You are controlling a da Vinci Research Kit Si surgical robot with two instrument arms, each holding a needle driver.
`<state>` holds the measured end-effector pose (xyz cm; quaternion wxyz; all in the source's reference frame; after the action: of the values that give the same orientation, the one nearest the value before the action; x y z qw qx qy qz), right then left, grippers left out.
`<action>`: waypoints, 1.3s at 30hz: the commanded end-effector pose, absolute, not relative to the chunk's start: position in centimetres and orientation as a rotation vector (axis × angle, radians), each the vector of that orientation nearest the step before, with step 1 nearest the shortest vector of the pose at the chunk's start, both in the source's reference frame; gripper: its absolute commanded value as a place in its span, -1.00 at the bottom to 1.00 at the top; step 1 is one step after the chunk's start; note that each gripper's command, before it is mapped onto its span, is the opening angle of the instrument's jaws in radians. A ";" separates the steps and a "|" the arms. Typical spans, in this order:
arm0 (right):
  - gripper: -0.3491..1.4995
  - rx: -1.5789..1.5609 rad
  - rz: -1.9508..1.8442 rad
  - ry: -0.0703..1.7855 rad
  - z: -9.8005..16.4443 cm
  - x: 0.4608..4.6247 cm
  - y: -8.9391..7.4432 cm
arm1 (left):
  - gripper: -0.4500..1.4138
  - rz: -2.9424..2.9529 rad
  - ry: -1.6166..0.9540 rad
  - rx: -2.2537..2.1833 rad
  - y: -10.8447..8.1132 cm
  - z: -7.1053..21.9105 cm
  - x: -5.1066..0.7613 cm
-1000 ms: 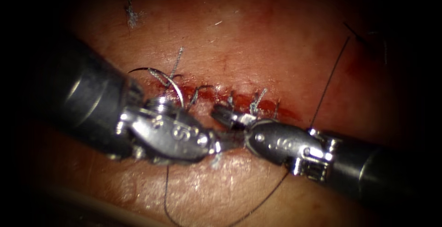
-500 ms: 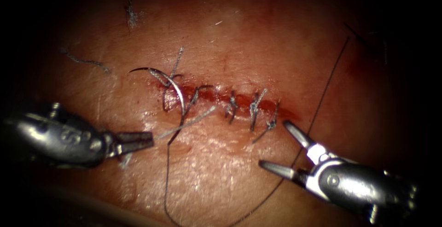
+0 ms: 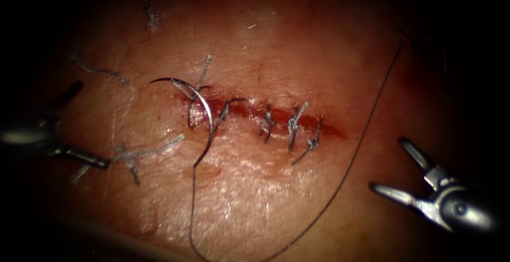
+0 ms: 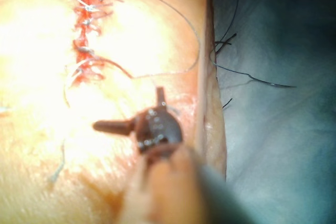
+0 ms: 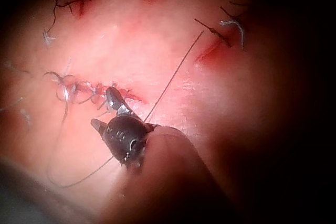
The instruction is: Wound Closure
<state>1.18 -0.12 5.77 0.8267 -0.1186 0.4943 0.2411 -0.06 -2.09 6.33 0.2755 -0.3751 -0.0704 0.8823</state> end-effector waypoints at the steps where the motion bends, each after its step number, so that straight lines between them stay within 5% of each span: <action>1: 0.98 -0.250 0.514 1.051 5.8 1.27 -0.1 | 0.80 2.331 -0.155 -1.035 -2.2 6.4 -0.07; 13: 0.96 -0.236 0.512 1.054 6.0 1.32 0.1 | 0.82 2.381 0.084 -1.089 -2.1 7.8 -0.41; 27: 0.96 -0.221 0.500 1.058 5.9 1.42 0.0 | 0.80 2.632 0.150 -0.813 -2.2 7.7 0.84; 39: 0.94 -0.213 0.493 1.069 5.9 1.47 -0.1 | 0.80 2.696 0.228 -0.657 -2.1 8.2 0.13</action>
<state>1.38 -0.05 5.82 0.8272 -0.1020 0.5018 0.2314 0.11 -2.02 8.19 0.1729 -0.2247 0.0763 0.9559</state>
